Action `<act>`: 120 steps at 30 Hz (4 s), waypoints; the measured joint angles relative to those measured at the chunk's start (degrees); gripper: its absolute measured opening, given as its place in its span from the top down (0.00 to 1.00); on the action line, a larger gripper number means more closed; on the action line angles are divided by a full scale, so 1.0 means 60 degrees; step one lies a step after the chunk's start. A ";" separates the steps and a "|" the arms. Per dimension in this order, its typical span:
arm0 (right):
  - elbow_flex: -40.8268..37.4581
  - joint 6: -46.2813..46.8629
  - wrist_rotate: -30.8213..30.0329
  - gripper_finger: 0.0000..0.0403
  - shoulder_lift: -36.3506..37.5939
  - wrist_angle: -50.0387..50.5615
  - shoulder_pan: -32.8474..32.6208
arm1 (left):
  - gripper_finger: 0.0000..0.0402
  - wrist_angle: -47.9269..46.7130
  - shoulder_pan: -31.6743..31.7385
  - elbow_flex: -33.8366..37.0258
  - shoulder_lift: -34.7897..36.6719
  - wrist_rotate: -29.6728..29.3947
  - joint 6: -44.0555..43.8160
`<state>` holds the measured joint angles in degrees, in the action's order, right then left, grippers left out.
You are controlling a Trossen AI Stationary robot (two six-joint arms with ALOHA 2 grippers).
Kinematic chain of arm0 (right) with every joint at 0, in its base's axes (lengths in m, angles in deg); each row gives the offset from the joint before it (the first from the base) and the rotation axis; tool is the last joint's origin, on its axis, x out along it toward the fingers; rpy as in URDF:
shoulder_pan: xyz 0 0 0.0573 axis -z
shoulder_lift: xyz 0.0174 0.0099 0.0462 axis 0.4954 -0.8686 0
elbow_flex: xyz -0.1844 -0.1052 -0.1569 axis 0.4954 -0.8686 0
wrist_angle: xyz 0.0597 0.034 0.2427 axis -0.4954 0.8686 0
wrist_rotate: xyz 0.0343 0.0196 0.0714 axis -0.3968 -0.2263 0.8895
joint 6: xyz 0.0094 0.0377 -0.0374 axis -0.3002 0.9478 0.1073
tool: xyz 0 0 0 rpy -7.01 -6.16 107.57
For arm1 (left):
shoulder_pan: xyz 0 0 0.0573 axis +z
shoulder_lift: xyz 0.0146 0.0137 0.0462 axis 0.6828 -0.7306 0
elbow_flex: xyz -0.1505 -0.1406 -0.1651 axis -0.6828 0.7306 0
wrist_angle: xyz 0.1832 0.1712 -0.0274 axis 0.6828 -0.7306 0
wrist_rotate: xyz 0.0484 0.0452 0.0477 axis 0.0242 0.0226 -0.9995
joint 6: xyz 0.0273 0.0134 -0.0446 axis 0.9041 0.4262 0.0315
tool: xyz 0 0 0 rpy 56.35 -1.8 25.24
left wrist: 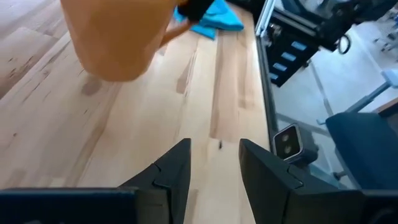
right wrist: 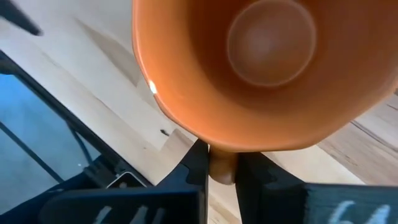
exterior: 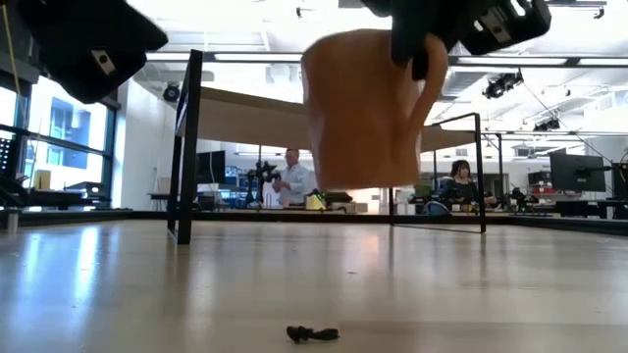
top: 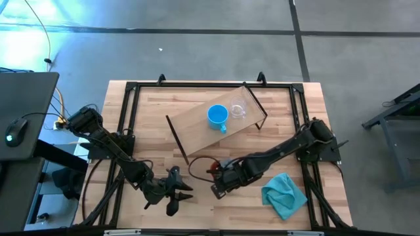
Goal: Stack small to large cups/mugs on shelf
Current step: Put the orange mug on the shelf
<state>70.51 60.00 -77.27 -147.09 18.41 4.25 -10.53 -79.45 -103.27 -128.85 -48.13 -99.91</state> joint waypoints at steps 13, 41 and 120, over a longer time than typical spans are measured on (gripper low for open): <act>0.0005 -0.0601 -0.0323 0.95 0.1029 0.0063 0.0385 | 0.69 -0.0149 -0.0004 -0.0003 0.0060 0.0644 -0.0211; 0.2893 -0.3651 -0.0125 0.95 0.1381 0.1732 0.2460 | 0.69 -0.0075 -0.0004 -0.0004 0.0415 -0.0280 -0.0441; 0.6296 -0.5303 0.2016 0.95 -0.1946 0.3130 0.4167 | 0.69 -0.0214 -0.0007 -0.0004 0.0415 -0.0810 -0.0444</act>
<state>108.28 28.19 -65.18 -158.77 37.19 29.25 -11.81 -79.49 -103.29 -126.35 -52.99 -102.58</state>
